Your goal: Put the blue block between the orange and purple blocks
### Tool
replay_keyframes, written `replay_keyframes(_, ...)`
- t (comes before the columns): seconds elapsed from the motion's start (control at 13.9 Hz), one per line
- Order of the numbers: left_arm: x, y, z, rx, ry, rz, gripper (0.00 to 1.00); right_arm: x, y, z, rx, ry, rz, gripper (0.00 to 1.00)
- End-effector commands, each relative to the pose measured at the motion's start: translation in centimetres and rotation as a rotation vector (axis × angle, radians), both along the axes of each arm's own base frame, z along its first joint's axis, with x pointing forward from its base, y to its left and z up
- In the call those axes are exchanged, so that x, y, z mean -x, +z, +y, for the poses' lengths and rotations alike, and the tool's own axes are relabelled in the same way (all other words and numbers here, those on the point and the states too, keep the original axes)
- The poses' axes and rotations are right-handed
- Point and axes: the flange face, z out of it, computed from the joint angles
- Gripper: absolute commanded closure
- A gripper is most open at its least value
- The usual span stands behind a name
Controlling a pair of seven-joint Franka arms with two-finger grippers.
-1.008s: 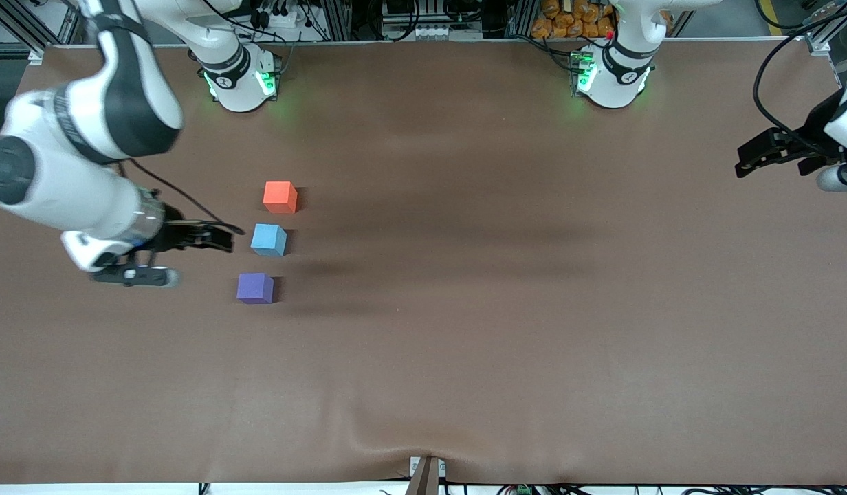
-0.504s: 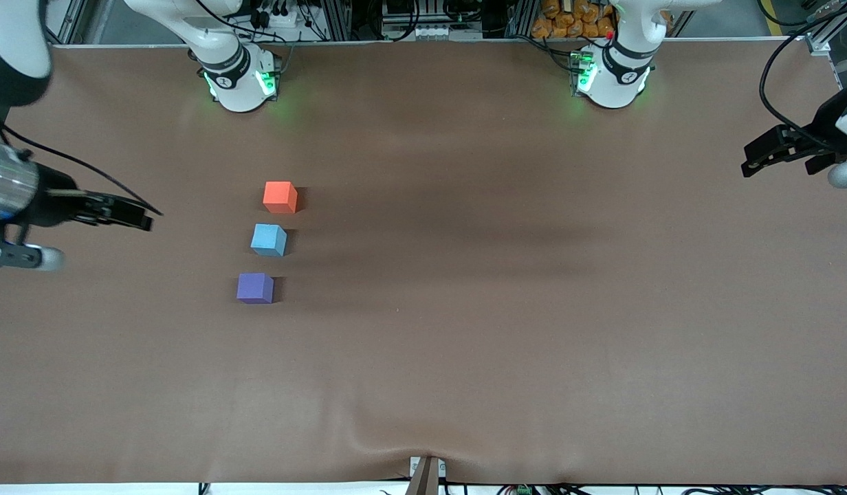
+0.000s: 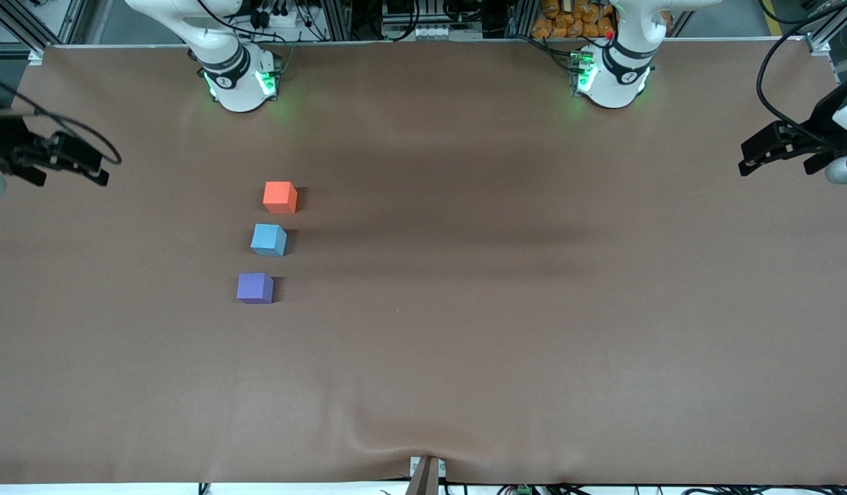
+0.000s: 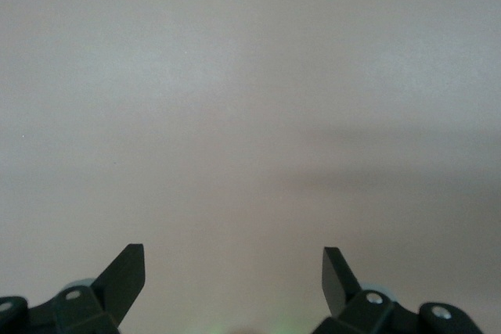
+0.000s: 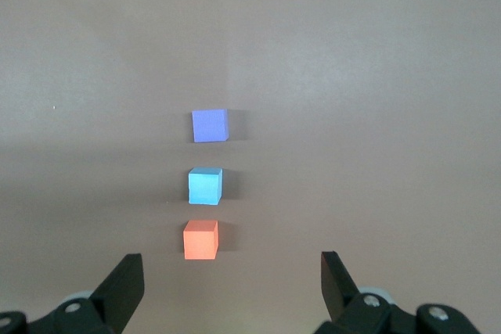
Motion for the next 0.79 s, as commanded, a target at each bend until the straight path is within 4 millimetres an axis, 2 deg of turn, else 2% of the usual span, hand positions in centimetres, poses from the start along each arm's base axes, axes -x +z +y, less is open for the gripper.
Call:
replay_keyframes(0.0,0.0,0.4,-0.5,0.000,-0.002,0.008,0.00,2.6,-0.5,-0.7,0.024,0.037,-0.019,0.00)
replay_keyframes(0.14,0.0,0.4,-0.5,-0.002,-0.003,0.008,0.00,2.5,-0.4,-1.7,0.023,0.084,-0.020,0.00)
replay_keyframes(0.36,-0.1,0.3,-0.5,-0.001,-0.004,0.011,0.00,2.1,0.6,-2.0,0.019,0.076,-0.043,0.00)
replay_keyframes(0.5,-0.1,0.3,-0.4,-0.002,-0.002,0.011,0.00,1.4,0.7,-2.4,0.016,0.072,-0.025,0.00)
replay_keyframes(0.72,0.0,0.5,-0.5,-0.003,-0.012,0.006,0.00,1.3,0.9,-2.5,0.014,0.073,-0.023,0.00)
